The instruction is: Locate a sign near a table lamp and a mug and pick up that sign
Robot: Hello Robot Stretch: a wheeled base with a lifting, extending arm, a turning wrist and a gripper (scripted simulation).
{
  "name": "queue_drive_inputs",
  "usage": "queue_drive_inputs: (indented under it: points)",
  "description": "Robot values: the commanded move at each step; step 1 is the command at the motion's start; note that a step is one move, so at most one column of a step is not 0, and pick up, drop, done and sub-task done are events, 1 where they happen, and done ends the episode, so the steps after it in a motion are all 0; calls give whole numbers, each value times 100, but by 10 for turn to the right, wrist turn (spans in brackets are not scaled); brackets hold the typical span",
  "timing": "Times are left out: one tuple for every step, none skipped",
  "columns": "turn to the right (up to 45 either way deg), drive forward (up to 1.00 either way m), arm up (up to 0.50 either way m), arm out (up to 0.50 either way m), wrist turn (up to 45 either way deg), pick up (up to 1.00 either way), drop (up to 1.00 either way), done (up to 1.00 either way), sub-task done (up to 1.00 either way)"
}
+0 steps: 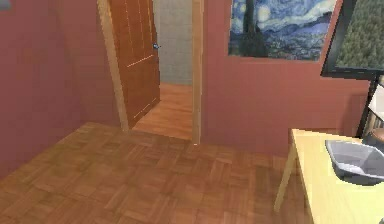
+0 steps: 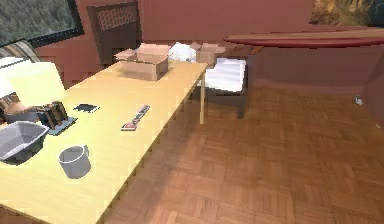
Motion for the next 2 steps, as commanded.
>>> queue_drive_inputs:
  points:
    - [-150,0,0,0,0,0,0,0,0]
    - [450,0,0,0,0,0,0,0,0]
